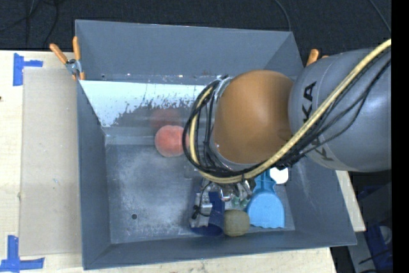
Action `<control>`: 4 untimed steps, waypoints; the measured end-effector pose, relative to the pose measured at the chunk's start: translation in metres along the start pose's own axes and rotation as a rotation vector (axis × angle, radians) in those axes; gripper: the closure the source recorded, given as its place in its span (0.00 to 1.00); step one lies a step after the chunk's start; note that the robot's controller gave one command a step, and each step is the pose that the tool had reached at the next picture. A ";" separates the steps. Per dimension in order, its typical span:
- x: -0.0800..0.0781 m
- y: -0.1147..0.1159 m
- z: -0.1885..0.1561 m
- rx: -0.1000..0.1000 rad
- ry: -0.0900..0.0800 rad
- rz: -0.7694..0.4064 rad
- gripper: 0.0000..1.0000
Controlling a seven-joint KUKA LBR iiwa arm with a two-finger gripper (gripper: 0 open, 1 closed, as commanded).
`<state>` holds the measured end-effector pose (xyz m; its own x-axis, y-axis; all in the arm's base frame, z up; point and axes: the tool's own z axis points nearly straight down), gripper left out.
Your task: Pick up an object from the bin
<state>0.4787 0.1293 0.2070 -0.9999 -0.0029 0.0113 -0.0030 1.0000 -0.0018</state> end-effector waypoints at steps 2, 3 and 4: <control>-0.002 -0.019 0.031 -0.003 -0.014 -0.174 0.00; -0.015 -0.083 0.063 -0.001 -0.007 -0.276 0.00; -0.023 -0.093 0.053 -0.001 -0.011 -0.564 0.00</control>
Offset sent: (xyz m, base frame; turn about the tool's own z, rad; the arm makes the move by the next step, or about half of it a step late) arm -0.0023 -0.0800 -0.1370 -0.6136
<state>0.5018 0.0362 0.1539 -0.8436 -0.5370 -0.0003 -0.5370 0.8436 0.0020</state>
